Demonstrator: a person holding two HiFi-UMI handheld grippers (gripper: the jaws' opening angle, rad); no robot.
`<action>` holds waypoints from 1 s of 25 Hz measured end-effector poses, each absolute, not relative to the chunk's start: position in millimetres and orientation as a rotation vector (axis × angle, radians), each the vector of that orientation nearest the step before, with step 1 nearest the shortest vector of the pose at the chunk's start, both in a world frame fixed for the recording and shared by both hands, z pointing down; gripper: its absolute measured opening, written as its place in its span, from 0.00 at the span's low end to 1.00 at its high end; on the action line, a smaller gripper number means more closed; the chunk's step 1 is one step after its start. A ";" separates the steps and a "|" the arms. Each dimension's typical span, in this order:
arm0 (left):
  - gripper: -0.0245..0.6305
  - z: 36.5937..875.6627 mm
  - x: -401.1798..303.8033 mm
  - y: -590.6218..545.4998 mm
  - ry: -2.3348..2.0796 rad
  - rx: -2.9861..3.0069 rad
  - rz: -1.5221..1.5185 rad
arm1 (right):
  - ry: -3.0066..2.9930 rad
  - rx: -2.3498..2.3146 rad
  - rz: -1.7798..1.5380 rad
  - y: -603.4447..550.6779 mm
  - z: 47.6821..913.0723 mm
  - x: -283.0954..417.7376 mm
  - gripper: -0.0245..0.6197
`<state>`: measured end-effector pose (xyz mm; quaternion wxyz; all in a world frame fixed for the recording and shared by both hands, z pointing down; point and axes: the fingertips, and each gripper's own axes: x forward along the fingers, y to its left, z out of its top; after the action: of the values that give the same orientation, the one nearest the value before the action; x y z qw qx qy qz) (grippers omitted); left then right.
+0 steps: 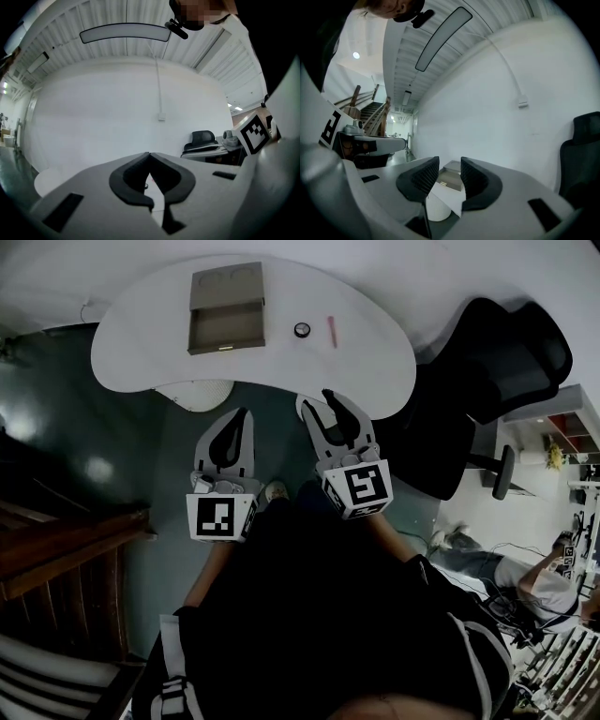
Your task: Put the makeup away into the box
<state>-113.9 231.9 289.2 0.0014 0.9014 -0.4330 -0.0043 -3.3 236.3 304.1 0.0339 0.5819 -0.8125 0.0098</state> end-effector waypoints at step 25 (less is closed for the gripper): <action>0.05 303.8 -82.4 81.4 -1.329 2.818 0.004 | -2.470 1.754 0.034 75.7 327.6 33.2 0.34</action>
<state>-82.4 81.4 303.8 0.0131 0.9044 -0.4264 0.0013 33.2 75.7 327.6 0.0557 0.5780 -0.8140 0.0111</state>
